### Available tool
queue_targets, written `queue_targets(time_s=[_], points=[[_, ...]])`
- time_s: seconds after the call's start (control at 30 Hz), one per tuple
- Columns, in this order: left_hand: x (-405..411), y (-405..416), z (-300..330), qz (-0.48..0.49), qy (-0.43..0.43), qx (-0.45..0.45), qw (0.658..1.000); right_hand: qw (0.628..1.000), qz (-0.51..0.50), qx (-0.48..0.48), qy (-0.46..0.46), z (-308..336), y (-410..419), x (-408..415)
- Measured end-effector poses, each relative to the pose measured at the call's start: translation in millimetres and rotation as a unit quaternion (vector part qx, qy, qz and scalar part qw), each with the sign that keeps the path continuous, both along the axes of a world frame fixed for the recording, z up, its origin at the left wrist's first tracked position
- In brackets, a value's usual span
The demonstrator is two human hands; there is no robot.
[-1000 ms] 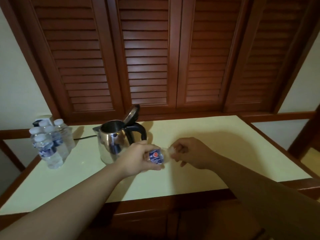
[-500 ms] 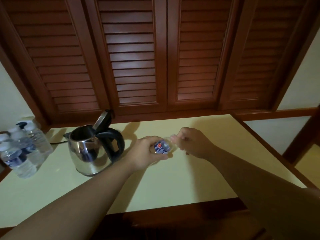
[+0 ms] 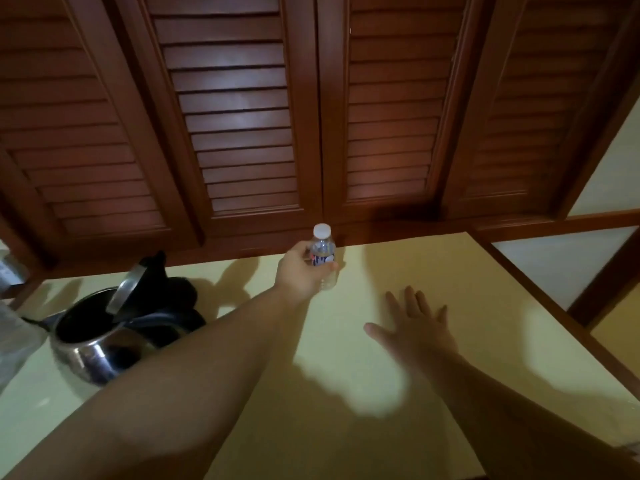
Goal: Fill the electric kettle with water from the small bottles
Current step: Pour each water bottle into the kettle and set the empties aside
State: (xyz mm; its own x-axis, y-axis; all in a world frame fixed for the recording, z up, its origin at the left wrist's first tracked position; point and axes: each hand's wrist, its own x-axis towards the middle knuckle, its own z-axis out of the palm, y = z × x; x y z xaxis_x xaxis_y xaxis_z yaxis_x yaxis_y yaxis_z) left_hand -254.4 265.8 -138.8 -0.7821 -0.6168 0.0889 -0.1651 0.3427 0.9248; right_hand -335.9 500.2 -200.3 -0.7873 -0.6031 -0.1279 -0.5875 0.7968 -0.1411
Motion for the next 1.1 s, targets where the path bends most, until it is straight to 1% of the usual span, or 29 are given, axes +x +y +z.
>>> queue_targets(time_s=[0.1, 0.23, 0.33, 0.43, 0.5, 0.57, 0.67, 0.73, 0.83, 0.97, 1.1], points=[[-26, -4, -4, -0.008, -0.019, 0.008, 1.000, 1.000, -0.007, -0.001, -0.001, 0, 0, -2], [-39, -8, -21, 0.021, -0.054, 0.035, 0.998, 1.000, -0.012, -0.004, -0.008, -1, -1, -3], [-31, -5, -30, 0.031, -0.111, -0.006, 0.993, 1.000, -0.013, -0.007, -0.008, -1, -1, -4], [-8, 1, -35, 0.049, -0.125, -0.056, 0.989, 1.000, -0.006, -0.006, -0.003, -1, -1, -4], [17, 8, -38, 0.029, -0.134, -0.134, 0.981, 1.000, 0.000, -0.005, 0.002, 0, -1, -4], [48, 17, -39, -0.026, -0.142, -0.216, 0.966, 1.000, 0.003, -0.005, 0.005, 1, -2, -4], [98, 26, -39, -0.095, -0.148, -0.288, 0.941, 1.000, 0.016, 0.000, 0.012, 7, 0, -1], [130, 28, -40, -0.105, -0.145, -0.299, 0.937, 0.998, 0.046, -0.009, 0.032, 16, -2, 10], [178, 28, -39, -0.102, -0.139, -0.313, 0.934, 0.990, 0.103, -0.085, 0.053, 27, -17, 43], [244, 20, -44, -0.072, -0.147, -0.329, 0.930, 0.963, 0.195, -0.184, 0.007, 28, -42, 113], [311, -2, -46, -0.023, -0.151, -0.334, 0.930, 0.939, 0.258, -0.229, -0.018, 24, -72, 193]])
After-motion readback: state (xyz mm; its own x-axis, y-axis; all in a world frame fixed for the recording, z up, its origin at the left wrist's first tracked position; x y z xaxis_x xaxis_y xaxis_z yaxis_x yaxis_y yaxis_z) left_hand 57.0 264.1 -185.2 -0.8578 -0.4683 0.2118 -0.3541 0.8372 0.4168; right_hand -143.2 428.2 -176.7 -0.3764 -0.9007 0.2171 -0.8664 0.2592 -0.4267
